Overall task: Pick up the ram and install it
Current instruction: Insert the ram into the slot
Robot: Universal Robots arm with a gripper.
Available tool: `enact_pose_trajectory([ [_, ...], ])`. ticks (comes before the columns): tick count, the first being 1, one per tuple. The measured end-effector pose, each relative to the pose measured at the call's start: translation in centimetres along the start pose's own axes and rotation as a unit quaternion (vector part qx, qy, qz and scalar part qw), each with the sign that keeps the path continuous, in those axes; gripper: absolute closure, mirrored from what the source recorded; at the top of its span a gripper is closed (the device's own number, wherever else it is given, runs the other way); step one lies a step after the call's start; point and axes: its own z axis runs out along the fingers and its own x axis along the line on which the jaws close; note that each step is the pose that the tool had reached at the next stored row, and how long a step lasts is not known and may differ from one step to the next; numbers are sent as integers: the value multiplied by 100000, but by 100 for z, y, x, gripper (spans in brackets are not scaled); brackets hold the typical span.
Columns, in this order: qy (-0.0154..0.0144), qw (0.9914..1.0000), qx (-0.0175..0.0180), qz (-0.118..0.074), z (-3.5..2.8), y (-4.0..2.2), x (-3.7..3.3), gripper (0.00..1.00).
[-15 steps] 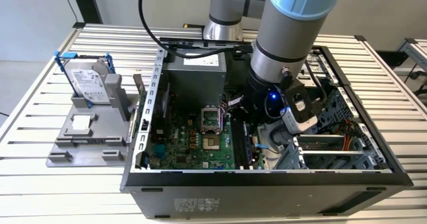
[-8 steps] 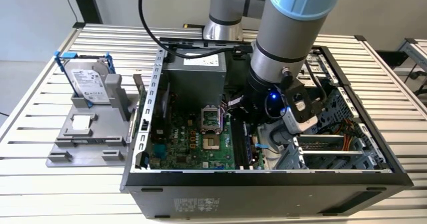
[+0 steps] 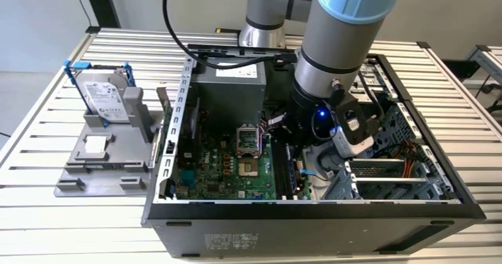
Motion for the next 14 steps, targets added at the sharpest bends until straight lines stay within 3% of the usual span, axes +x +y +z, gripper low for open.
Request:
enact_pose_trajectory([
  [4,50,99979,-29,-2062,-1,0,0,100],
  [7,109,99893,-76,-4624,0,0,0,100],
  [10,167,99732,-124,-7312,0,0,0,100],
  [14,255,99398,-183,-10951,0,0,0,100],
])
